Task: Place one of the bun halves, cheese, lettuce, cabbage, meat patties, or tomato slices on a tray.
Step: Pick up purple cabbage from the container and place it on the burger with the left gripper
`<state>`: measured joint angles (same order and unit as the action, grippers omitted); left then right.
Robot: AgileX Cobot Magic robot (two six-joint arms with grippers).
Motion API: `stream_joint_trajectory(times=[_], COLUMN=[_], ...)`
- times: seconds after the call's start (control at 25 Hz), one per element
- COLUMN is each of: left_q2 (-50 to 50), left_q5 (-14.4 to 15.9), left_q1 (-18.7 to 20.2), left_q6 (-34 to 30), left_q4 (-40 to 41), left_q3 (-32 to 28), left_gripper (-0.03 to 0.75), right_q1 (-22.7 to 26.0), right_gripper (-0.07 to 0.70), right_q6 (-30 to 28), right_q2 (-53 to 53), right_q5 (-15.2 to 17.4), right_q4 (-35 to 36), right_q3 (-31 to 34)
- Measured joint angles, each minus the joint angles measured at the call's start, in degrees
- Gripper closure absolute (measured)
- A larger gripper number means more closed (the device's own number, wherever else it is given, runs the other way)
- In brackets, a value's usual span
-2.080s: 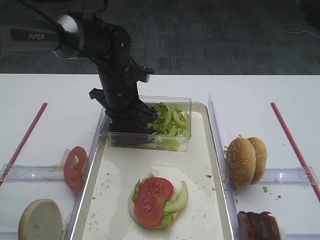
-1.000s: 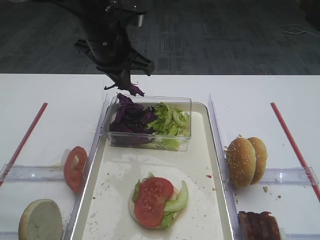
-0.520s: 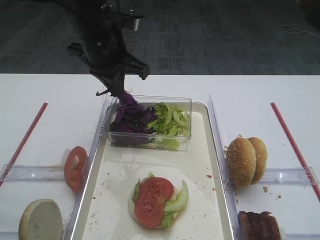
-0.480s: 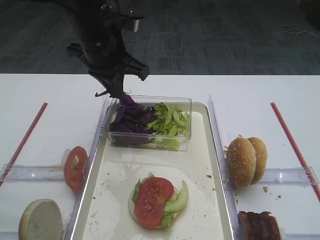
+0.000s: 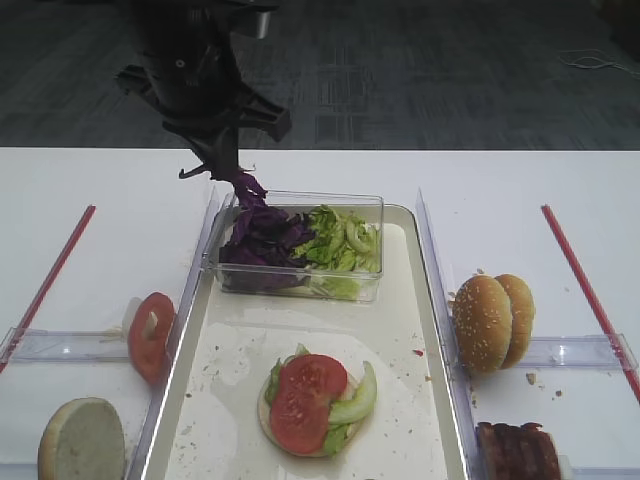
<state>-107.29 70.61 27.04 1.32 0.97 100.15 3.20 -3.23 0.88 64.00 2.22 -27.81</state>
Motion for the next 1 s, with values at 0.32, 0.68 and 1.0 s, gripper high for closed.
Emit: stream_joint_trajectory(times=[0.32, 0.68, 1.0], left_q2=[5.8, 15.4, 16.1], left_q5=[0.0, -0.1, -0.7], left_q1=[0.0, 0.0, 2.4], left_q6=[0.2, 0.2, -0.4], left_q4=[0.2, 0.1, -2.4], left_q3=[-10.8, -26.2, -27.9], left_gripper=[0.683, 0.683, 0.683], right_q1=[0.0, 0.0, 0.0], right_gripper=[0.251, 0.251, 0.251], right_q6=[0.0, 0.0, 0.0], right_q2=[0.0, 0.0, 0.0], right_q5=[0.0, 0.0, 0.0], right_q4=[0.0, 0.0, 0.0], right_q3=[0.0, 0.0, 0.0])
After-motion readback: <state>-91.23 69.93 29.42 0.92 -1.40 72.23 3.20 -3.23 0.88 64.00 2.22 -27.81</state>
